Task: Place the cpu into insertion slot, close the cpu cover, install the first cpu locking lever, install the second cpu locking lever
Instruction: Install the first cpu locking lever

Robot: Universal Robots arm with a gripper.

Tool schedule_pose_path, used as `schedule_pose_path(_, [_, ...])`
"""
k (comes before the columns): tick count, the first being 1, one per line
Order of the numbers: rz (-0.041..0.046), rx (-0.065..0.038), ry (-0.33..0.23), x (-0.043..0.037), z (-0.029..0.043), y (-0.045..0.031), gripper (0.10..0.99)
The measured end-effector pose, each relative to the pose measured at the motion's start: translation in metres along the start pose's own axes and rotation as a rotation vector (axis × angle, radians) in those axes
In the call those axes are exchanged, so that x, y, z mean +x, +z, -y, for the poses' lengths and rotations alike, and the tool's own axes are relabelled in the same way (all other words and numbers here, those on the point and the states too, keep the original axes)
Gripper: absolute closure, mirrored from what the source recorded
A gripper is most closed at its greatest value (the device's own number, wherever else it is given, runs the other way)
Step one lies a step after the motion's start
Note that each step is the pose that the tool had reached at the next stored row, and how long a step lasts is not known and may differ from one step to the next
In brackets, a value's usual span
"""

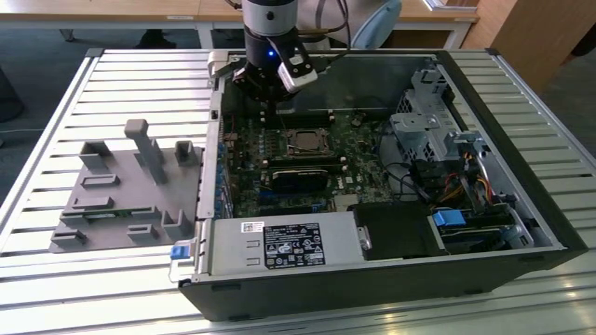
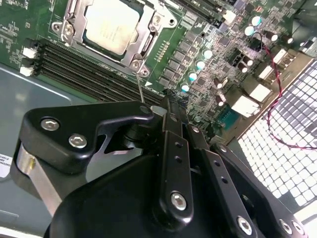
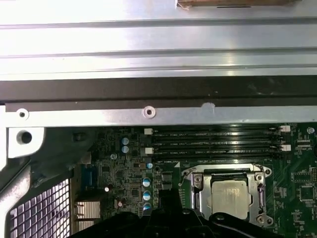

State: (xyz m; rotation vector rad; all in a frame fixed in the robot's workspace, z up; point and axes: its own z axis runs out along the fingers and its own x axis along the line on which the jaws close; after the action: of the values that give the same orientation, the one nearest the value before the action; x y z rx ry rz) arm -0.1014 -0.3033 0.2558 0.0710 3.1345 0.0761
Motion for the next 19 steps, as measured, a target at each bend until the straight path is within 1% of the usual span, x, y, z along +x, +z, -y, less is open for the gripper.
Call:
schedule_pose_path(9, [0.0,0.0,0.0,0.0013,-0.0072,0.0026,0.98])
schedule_pose_path(13, [0.0,0.0,-0.001,0.0009,-0.0075,0.003,0.98])
schedule_pose_path(15, [-0.0001,0.0,-0.001,-0.0006,-0.0077,0.0031,0.98])
schedule_pose_path(19, [-0.0002,0.0,-0.001,-0.0075,-0.0079,0.0033,0.98])
